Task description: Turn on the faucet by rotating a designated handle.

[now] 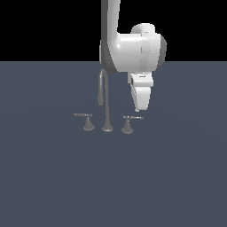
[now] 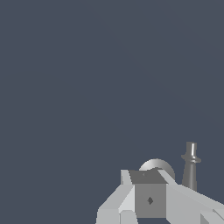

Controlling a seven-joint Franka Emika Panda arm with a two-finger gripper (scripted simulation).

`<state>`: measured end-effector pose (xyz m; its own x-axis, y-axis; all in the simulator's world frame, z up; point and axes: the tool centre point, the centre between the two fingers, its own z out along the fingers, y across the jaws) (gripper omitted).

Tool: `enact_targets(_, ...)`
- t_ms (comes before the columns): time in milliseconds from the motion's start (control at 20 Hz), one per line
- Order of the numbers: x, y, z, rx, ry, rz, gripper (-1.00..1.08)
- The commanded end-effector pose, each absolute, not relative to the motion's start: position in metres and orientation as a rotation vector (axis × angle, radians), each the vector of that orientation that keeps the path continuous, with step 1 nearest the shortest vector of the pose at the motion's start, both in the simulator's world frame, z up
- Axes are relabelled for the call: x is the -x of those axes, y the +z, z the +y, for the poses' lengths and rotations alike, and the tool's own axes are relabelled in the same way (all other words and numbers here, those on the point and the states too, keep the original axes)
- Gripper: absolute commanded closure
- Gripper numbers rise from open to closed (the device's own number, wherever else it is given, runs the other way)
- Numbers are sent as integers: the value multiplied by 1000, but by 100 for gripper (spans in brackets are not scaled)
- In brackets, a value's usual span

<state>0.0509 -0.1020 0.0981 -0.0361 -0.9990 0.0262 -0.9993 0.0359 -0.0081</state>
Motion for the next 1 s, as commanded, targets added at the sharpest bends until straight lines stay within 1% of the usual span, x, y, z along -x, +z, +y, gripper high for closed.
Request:
enact_targets(0, -50, 79, -102, -2133, 12, -2291, 108)
enact_targets(250, -50, 67, -103, -2096, 2, -2338, 108)
enact_targets(600, -50, 65, -103, -2091, 0, -2344, 108)
enact_targets(950, -29, 65, -110, -2091, 0, -2344, 108)
